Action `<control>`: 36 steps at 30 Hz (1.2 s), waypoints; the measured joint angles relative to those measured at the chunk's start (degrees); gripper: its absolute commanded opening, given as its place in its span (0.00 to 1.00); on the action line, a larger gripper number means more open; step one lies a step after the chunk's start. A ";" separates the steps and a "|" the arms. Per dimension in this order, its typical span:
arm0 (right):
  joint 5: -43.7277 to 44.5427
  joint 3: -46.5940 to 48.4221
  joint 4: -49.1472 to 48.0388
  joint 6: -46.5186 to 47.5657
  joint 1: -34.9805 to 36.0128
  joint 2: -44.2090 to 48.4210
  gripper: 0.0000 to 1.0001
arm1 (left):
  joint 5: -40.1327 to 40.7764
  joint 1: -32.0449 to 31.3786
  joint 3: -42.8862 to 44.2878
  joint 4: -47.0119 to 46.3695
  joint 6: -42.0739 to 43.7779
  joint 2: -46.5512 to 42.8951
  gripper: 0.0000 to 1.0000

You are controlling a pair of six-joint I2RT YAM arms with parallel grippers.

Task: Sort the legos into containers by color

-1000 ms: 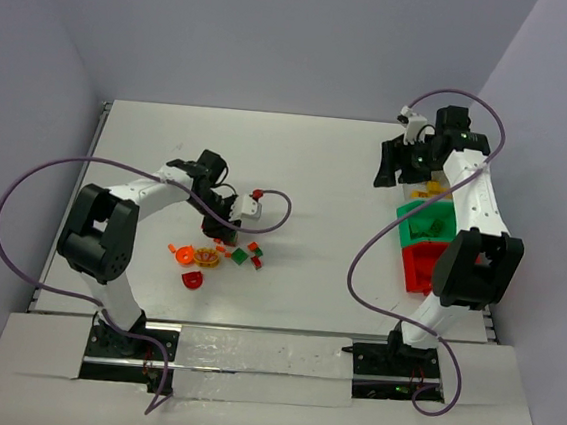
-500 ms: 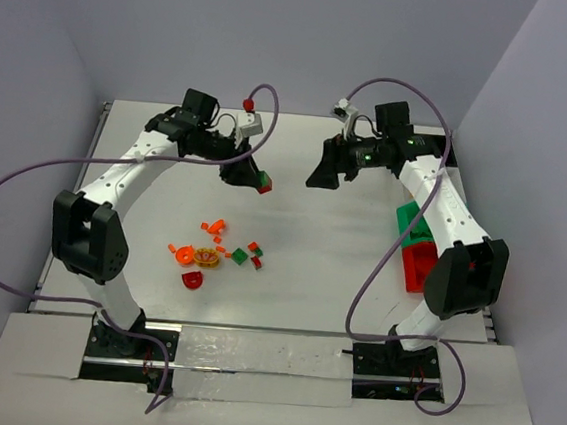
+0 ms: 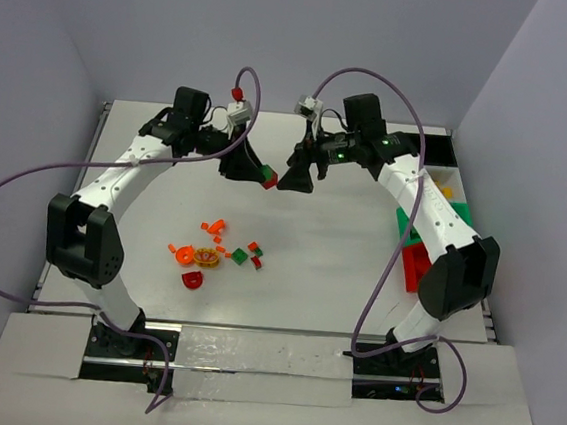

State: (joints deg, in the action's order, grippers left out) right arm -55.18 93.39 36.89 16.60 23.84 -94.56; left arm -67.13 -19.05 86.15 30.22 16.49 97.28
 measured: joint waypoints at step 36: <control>2.72 4.54 1.31 8.06 4.43 -2.45 0.63 | -1.86 -0.48 -0.24 -8.59 -7.30 -2.82 0.00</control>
State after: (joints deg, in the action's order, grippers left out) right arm -52.46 97.93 38.20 24.67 28.27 -97.01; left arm -68.99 -19.53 85.91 21.63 9.19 94.45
